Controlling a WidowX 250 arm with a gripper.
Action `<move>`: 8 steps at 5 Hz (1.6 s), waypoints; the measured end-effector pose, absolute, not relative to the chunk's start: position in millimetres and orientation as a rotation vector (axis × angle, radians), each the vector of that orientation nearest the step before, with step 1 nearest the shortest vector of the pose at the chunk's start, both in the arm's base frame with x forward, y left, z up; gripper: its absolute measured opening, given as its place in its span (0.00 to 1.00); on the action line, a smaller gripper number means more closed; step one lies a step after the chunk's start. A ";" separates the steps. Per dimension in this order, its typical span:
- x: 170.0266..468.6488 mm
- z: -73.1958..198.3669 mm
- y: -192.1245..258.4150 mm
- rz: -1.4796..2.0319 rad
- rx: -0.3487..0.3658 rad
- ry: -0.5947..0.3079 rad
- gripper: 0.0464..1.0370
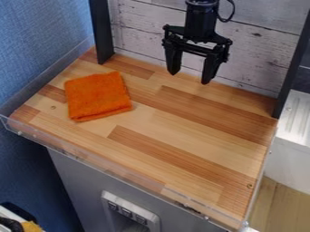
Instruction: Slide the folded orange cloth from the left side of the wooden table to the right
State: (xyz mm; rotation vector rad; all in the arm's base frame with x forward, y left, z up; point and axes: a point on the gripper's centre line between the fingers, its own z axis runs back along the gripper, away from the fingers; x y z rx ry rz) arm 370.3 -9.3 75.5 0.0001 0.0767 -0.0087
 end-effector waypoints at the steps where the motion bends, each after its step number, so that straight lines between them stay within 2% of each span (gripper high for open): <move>1: 365.9 67.8 -1.4 -0.003 -0.001 0.086 0.96; 2: 361.4 58.4 22.8 0.037 -0.004 0.083 0.96; 5: 344.0 64.7 89.7 0.131 -0.012 -0.026 0.96; 7: 336.0 68.1 122.6 0.171 -0.012 -0.034 0.96; 8: 336.2 72.3 129.4 0.185 -0.009 -0.038 0.91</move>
